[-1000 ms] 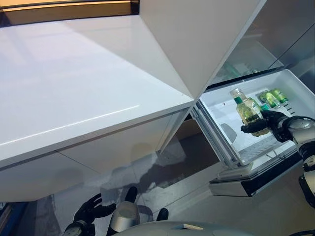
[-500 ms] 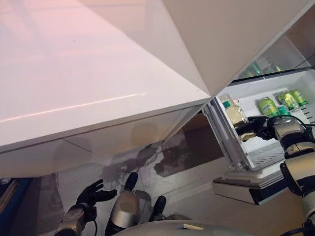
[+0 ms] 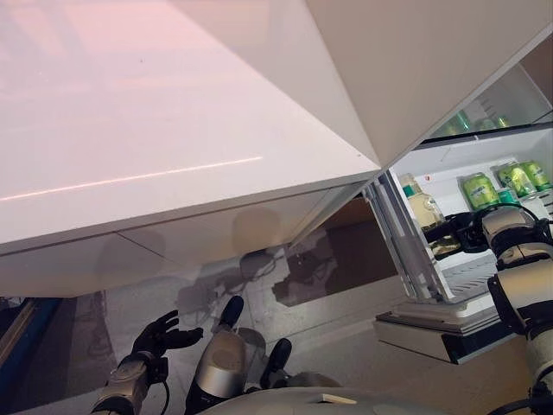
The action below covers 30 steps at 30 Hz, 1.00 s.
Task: Put drinks into fridge and close the fridge
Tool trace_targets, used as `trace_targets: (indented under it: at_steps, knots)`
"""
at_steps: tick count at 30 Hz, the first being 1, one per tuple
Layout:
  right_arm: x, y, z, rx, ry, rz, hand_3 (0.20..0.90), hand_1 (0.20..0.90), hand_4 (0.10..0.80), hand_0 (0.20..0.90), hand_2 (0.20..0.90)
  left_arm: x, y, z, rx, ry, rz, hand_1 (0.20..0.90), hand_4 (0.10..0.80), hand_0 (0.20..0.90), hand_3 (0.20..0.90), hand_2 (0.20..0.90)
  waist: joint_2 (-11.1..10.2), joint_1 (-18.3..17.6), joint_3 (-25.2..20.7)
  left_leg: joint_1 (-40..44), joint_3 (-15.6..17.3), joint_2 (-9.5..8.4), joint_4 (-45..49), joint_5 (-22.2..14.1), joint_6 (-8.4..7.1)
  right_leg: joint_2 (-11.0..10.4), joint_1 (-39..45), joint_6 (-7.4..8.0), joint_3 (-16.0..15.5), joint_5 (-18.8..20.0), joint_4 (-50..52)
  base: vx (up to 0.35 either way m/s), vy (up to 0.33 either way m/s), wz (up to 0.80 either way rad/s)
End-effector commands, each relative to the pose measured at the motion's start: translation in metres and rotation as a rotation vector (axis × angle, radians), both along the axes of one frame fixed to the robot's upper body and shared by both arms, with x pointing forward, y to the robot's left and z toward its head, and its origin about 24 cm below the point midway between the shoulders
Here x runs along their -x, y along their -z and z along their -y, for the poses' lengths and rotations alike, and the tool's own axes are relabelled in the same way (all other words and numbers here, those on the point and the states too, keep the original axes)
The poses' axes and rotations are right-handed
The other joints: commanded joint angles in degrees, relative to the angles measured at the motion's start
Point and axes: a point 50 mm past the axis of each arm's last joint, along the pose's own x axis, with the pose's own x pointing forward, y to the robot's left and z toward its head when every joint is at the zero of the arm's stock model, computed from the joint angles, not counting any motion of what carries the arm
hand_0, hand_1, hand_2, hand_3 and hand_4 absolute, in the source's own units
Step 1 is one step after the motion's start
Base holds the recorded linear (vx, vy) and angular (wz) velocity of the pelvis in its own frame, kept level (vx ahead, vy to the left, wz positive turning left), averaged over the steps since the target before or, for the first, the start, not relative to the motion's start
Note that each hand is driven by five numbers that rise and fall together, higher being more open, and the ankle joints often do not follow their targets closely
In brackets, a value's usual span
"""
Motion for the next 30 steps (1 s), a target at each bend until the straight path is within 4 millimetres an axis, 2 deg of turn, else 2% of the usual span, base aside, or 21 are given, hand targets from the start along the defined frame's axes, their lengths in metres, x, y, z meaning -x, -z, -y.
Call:
trace_targets:
  at_steps: [1,8,10,11,12,13,14,15,16,20,30]
  knots:
    - [-0.01,-0.024,0.0,0.022,-0.045,0.011,0.2,0.3,0.1,0.3,0.3,-0.003,-0.003,0.002,-0.005,0.023,0.026,0.9,0.8,0.9,0.9,0.9,1.7,0.5,-2.0,-1.5,0.6,-2.87,2.7,-4.9,2.97,0.7,-6.3,0.61,1.4,5.4,2.7,-0.03,0.002,0.04]
    - [-0.003,-0.013,0.002,0.008,-0.035,-0.036,0.2,0.3,0.1,0.3,0.3,-0.009,-0.005,0.004,-0.009,0.025,0.034,0.9,0.8,0.9,0.9,0.9,1.8,0.4,-1.6,-1.8,0.7,-3.05,2.8,-4.7,3.06,0.4,-6.6,0.81,1.2,5.8,2.8,-0.01,-0.002,0.02]
    - [0.0,-0.01,0.004,0.007,-0.035,-0.048,0.219,0.316,0.119,0.316,0.316,-0.008,-0.005,0.004,-0.01,0.025,0.031,0.9,0.8,0.9,0.9,0.9,1.9,0.3,-1.7,-1.8,0.7,-3.07,2.9,-4.7,3.09,0.4,-6.5,0.88,1.3,5.9,2.8,0.0,0.0,0.0]
    - [0.002,-0.008,0.004,0.005,-0.036,-0.056,0.258,0.349,0.158,0.349,0.349,-0.008,-0.005,0.004,-0.011,0.023,0.031,0.9,0.8,0.9,0.9,0.9,1.9,0.3,-1.8,-1.7,0.7,-3.09,2.8,-4.7,3.11,0.4,-6.5,0.93,1.3,6.0,2.8,0.0,0.0,0.0]
    - [0.002,-0.005,0.003,0.012,-0.036,-0.062,0.343,0.422,0.243,0.422,0.422,-0.009,-0.004,0.008,-0.006,0.021,0.027,0.9,0.8,0.9,0.9,0.9,2.1,0.2,-1.9,-1.5,0.5,-3.18,2.7,-4.6,3.05,0.3,-6.4,1.12,1.6,6.1,2.7,0.037,0.038,0.0]
    - [0.002,-0.004,0.002,0.018,-0.036,-0.071,0.502,0.559,0.402,0.559,0.559,-0.011,-0.005,0.011,-0.003,0.022,0.02,0.9,0.8,0.9,0.9,0.9,2.2,0.1,-2.1,-1.2,0.6,-3.21,2.6,-4.6,2.98,0.3,-6.3,1.22,1.7,6.2,2.6,0.043,0.046,0.0]
    - [0.002,-0.004,0.001,0.018,-0.035,-0.075,0.59,0.634,0.49,0.634,0.634,-0.013,-0.006,0.012,-0.002,0.023,0.017,0.9,0.8,0.9,0.9,0.9,2.3,0.0,-2.2,-1.1,0.7,-3.22,2.6,-4.7,2.98,0.3,-6.2,1.16,1.8,6.1,2.5,0.061,0.058,0.01]
    - [0.001,-0.006,0.002,0.02,-0.032,-0.08,0.79,0.806,0.69,0.806,0.806,-0.019,-0.009,0.015,0.002,0.02,0.008,0.9,0.8,0.9,0.9,0.9,2.5,-0.1,-2.7,-0.9,0.7,-3.19,2.5,-4.8,3.01,0.2,-6.1,1.05,1.9,6.1,2.4,0.047,0.042,0.01]
    - [0.002,-0.008,0.003,0.024,-0.034,-0.083,0.9,0.9,0.8,0.9,0.9,-0.022,-0.01,0.015,0.004,0.016,0.005,0.9,0.8,0.9,0.9,0.9,2.6,-0.2,-2.9,-0.8,0.7,-3.19,2.5,-4.8,3.02,0.2,-6.1,1.04,2.0,6.0,2.5,0.04,0.04,0.02]
    - [0.003,-0.021,0.012,0.049,-0.049,-0.099,0.9,0.9,0.8,0.9,0.9,-0.034,-0.015,0.017,0.025,-0.006,-0.011,0.9,0.8,0.9,0.9,0.9,3.5,-1.0,-4.1,-0.5,1.3,-3.14,2.4,-4.9,3.14,-0.1,-6.4,0.92,2.6,5.9,2.6,0.022,0.074,0.0]
    - [0.004,-0.033,0.024,0.124,-0.025,-0.039,0.9,0.9,0.8,0.9,0.9,-0.049,-0.019,0.015,0.072,-0.03,-0.012,0.9,0.8,0.9,0.9,0.9,5.4,-3.1,-4.7,-0.2,3.2,-3.15,3.0,-5.3,3.35,-0.9,-6.7,0.94,3.3,5.6,3.2,-0.016,0.068,-0.01]
